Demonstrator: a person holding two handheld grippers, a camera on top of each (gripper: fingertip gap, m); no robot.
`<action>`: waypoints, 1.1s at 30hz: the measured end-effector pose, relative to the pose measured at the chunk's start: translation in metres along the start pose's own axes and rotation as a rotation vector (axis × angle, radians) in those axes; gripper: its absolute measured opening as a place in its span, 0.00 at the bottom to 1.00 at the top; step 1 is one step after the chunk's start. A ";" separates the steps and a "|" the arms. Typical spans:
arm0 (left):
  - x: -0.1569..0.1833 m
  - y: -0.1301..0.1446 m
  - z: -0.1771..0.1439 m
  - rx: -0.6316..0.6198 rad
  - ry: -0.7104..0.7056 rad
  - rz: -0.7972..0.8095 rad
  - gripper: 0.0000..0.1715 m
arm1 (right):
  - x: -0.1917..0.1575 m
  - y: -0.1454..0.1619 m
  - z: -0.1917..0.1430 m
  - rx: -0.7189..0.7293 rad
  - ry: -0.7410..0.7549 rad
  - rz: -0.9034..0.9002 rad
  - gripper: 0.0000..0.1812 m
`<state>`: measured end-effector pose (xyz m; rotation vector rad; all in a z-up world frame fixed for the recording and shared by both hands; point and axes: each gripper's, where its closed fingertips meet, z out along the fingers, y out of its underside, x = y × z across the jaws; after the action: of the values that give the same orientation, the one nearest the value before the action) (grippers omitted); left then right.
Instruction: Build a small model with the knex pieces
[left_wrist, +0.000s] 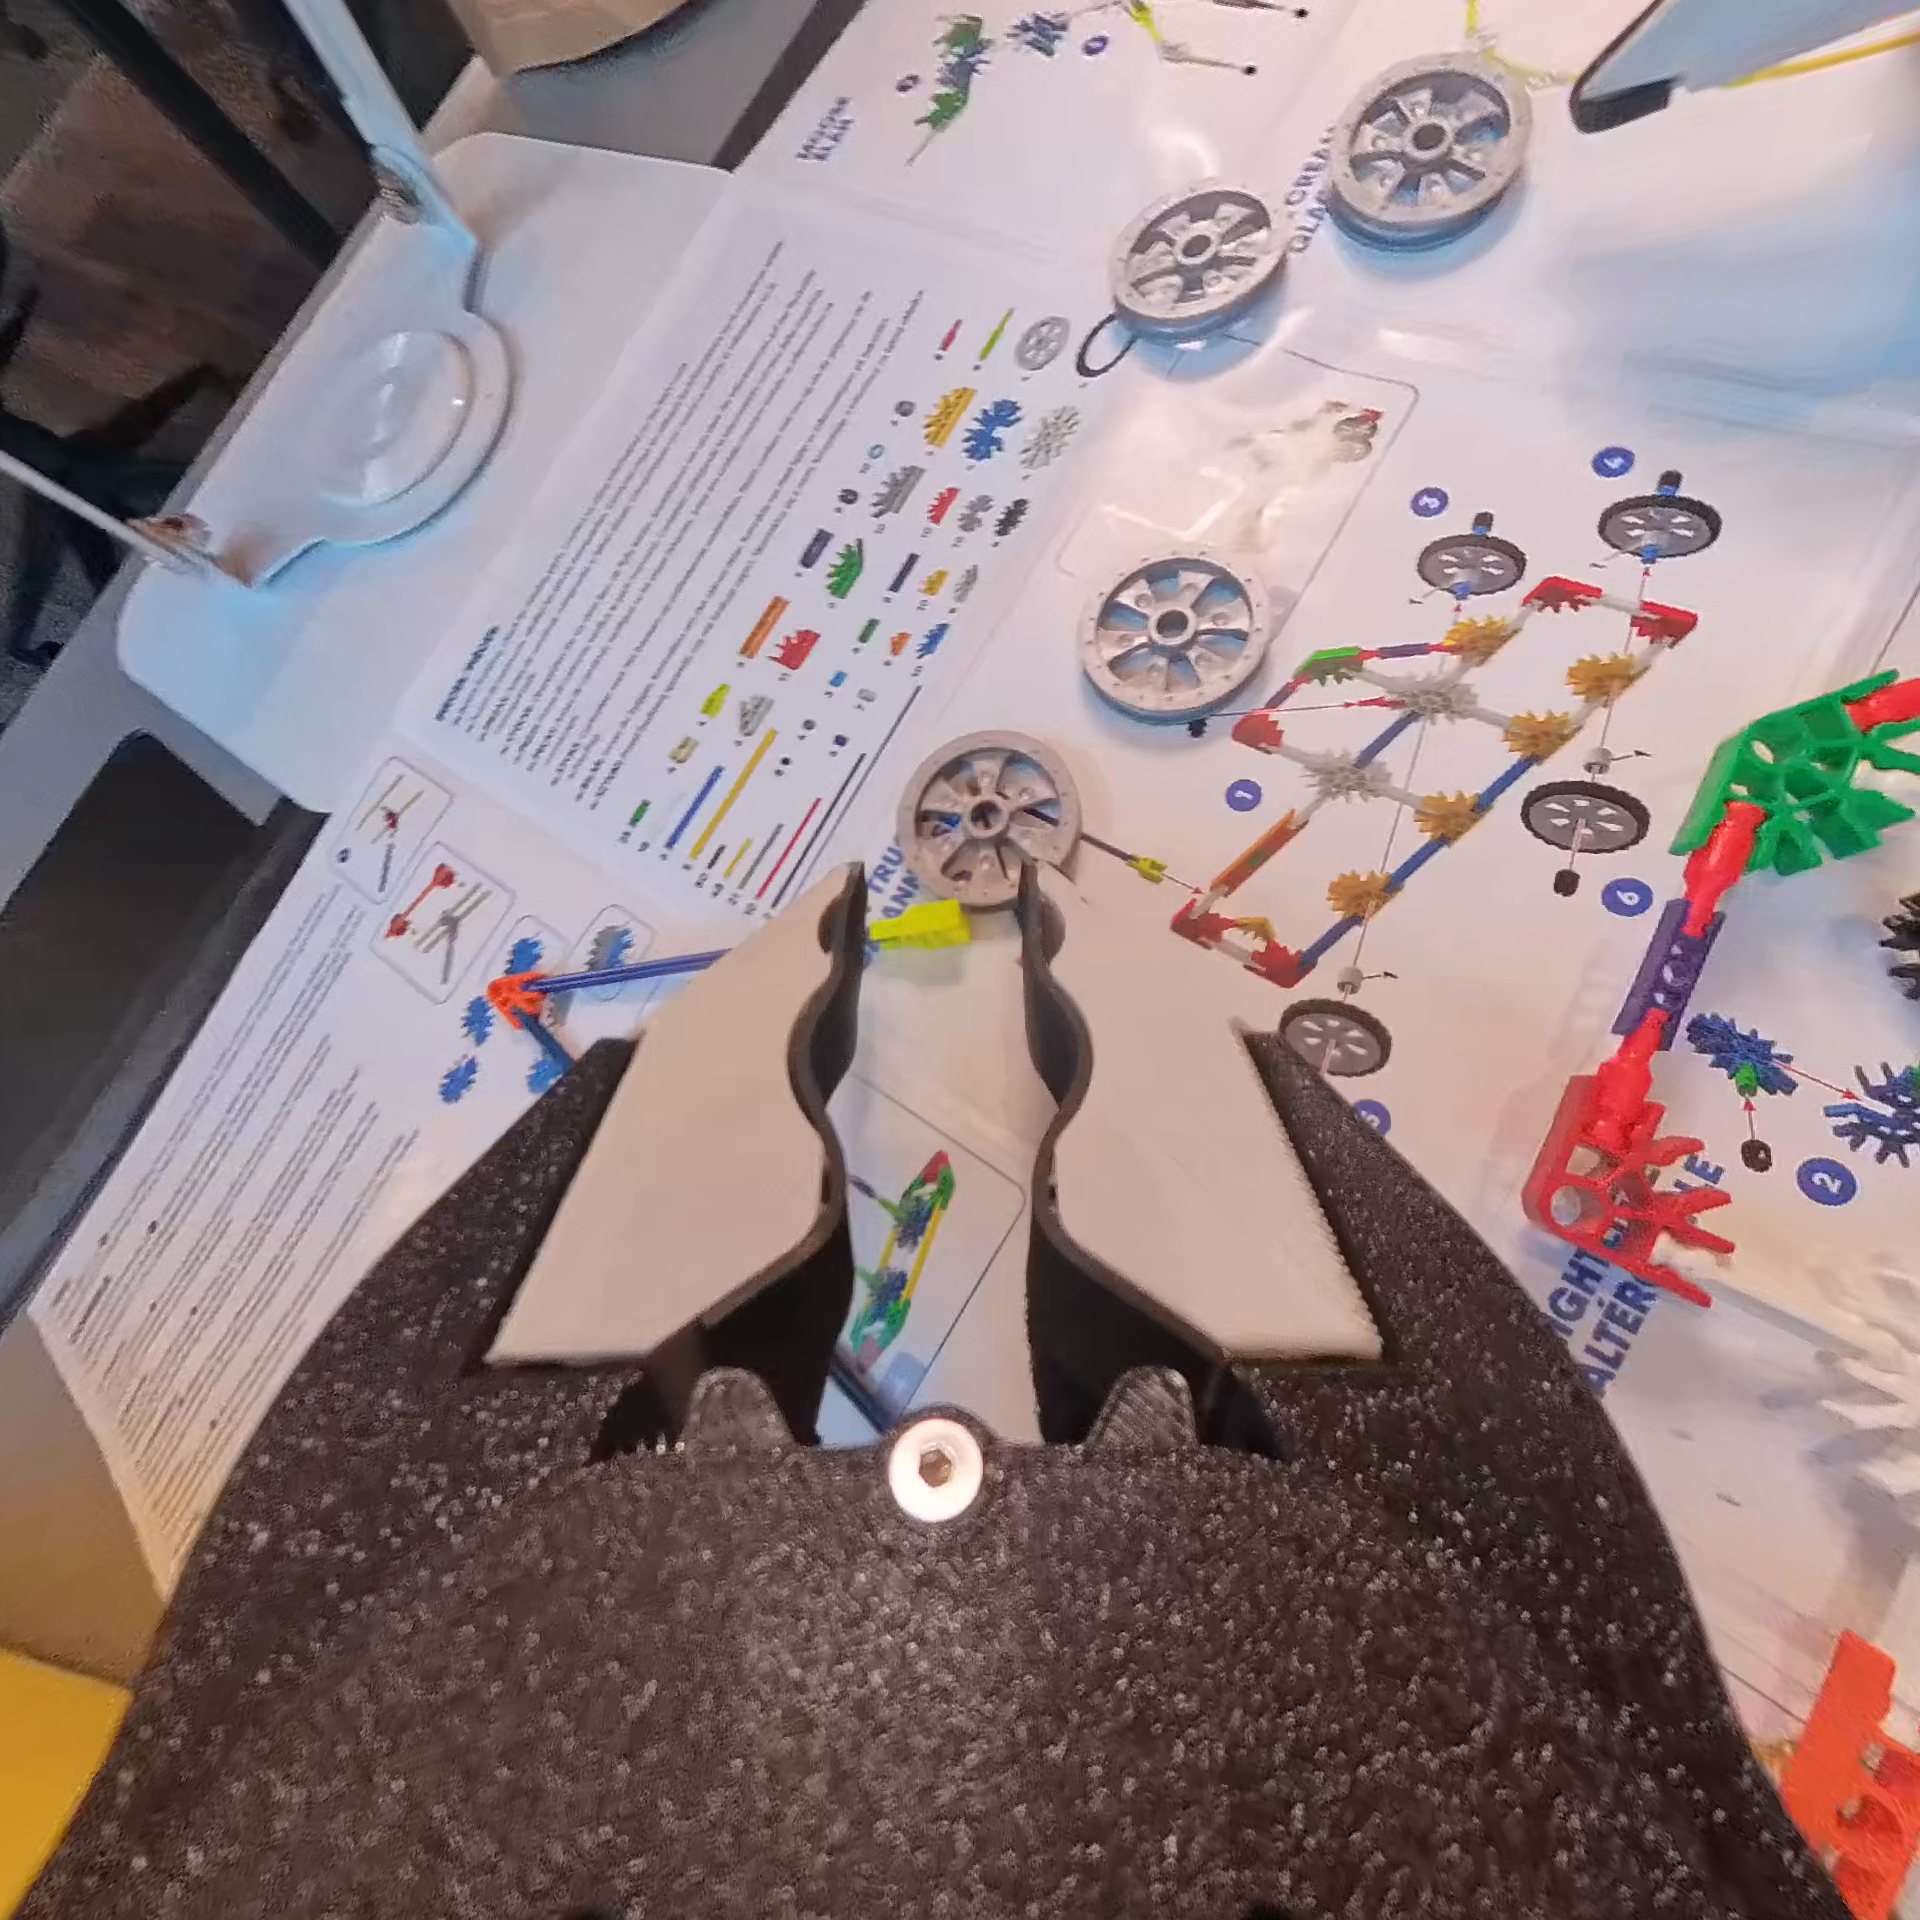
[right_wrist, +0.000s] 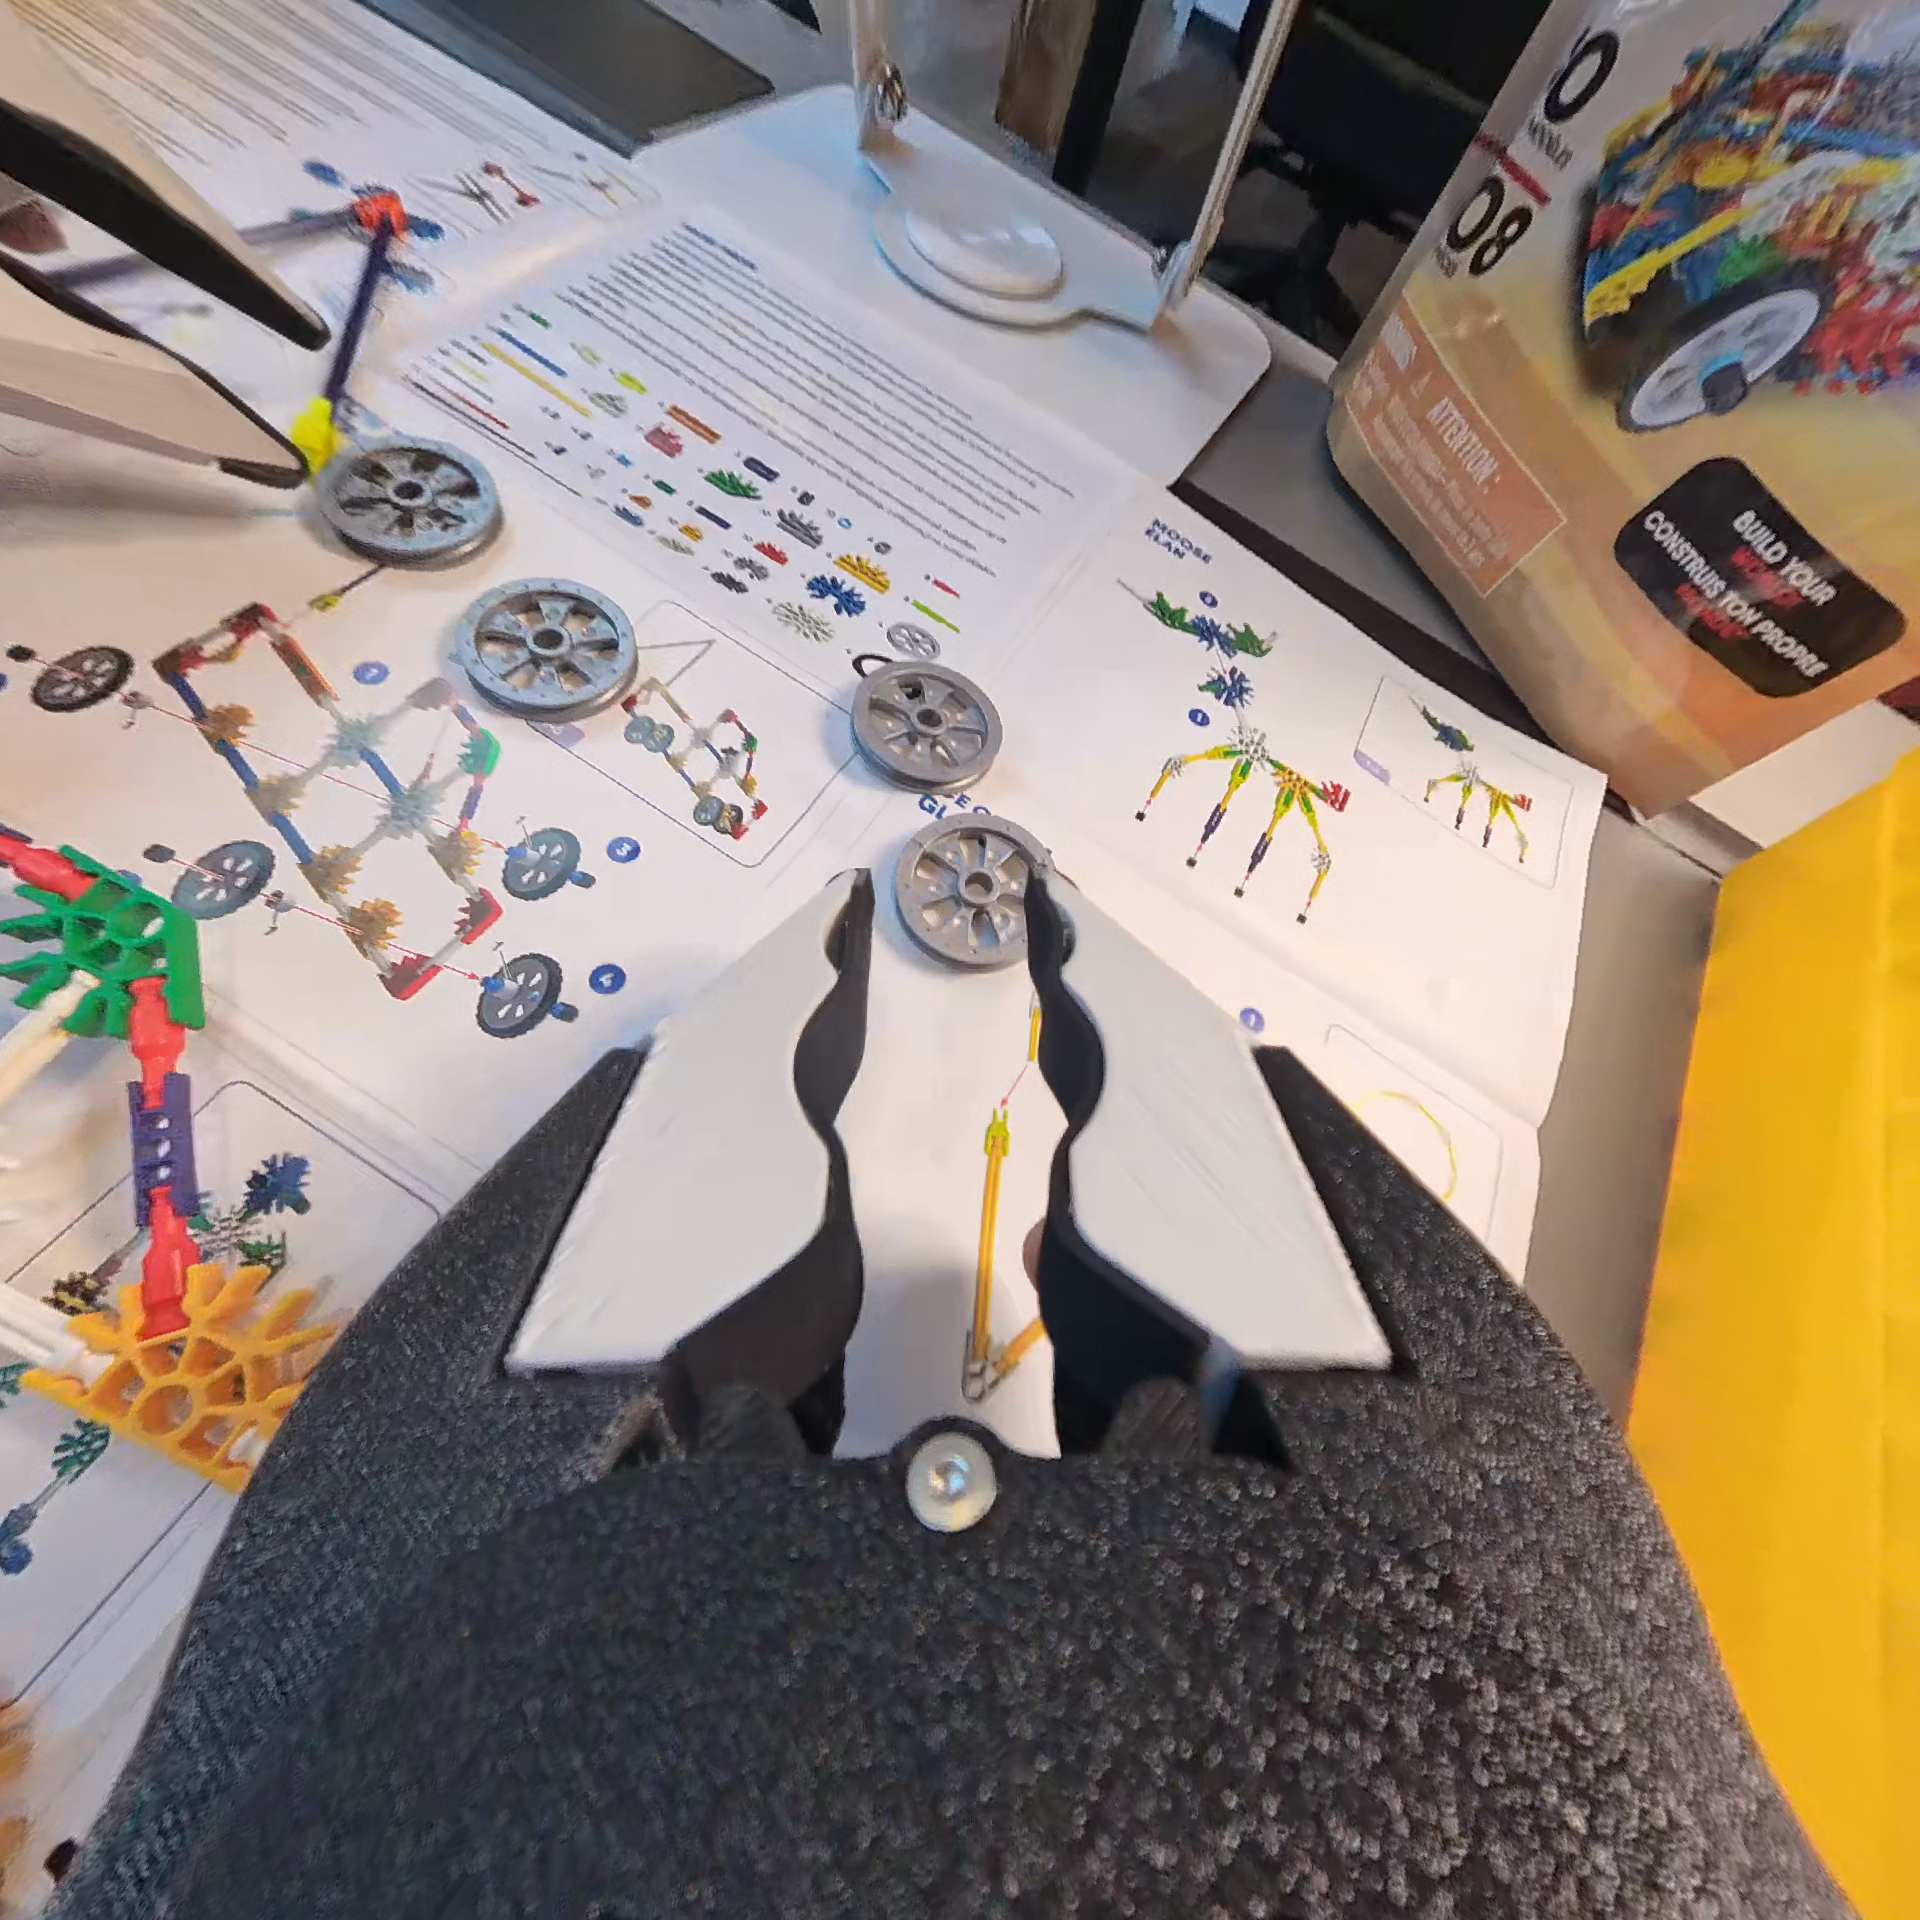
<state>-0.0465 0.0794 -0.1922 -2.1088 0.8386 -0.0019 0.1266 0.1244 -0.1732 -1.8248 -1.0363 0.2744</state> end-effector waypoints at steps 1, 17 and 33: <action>-0.005 -0.003 -0.005 0.025 -0.018 -0.018 0.16 | -0.001 -0.005 -0.002 0.025 -0.005 -0.005 0.16; 0.004 0.017 -0.138 0.432 -0.056 -0.300 0.21 | -0.027 -0.014 -0.004 0.095 -0.130 -0.020 0.14; 0.015 0.046 -0.118 0.301 0.033 -0.328 0.31 | -0.077 -0.011 -0.006 0.066 -0.261 -0.215 0.13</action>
<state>-0.0949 -0.0320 -0.1534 -1.9385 0.4684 -0.3177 0.0775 0.0646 -0.1800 -1.6304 -1.3770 0.4184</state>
